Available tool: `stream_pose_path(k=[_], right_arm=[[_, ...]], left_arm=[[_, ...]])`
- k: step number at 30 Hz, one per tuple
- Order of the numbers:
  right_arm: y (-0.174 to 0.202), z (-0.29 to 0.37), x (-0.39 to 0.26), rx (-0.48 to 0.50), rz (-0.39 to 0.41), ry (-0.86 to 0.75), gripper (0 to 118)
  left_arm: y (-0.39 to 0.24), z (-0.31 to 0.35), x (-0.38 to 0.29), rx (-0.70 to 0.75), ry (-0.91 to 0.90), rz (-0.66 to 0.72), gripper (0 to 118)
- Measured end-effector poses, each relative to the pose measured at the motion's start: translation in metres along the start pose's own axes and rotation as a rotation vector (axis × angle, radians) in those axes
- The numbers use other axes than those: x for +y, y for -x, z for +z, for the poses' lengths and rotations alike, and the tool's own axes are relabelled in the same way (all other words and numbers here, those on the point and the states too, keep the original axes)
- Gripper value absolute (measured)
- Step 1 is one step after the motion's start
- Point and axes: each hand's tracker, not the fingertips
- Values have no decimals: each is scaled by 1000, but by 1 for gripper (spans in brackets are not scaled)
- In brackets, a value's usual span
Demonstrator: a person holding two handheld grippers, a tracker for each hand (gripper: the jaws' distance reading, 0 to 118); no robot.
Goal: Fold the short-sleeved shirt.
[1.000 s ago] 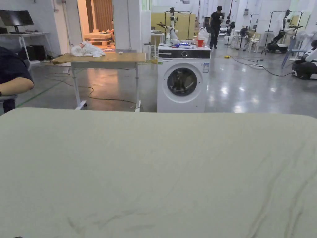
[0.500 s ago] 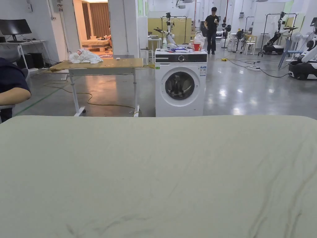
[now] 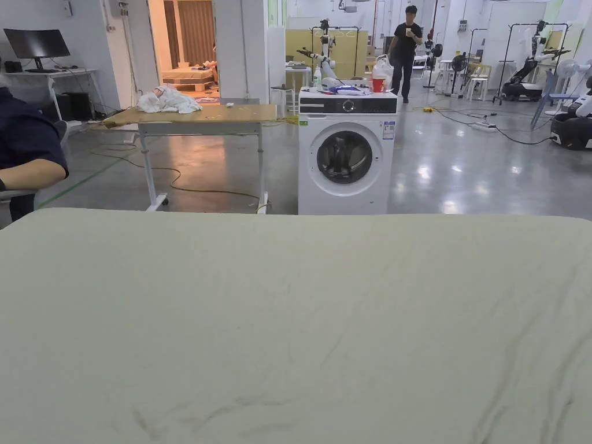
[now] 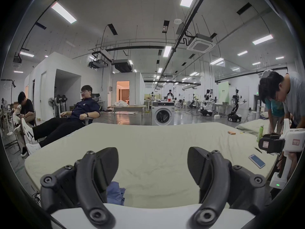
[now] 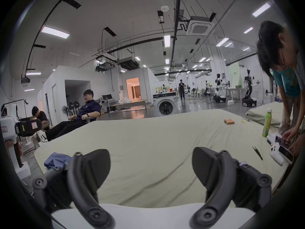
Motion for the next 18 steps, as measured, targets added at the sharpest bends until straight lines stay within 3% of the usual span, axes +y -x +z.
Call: stream_pose_path(k=[3, 7, 18], right_arm=[[1, -1, 2, 5, 5, -7, 112], [1, -2, 1, -2, 2, -5, 118], [6, -9, 5, -64, 41, 10, 118]], left_arm=[[-3, -2, 0, 61, -25, -15, 118], [0, 1, 3, 35, -37, -7, 118], [1, -3, 3, 47, -5, 11, 118]])
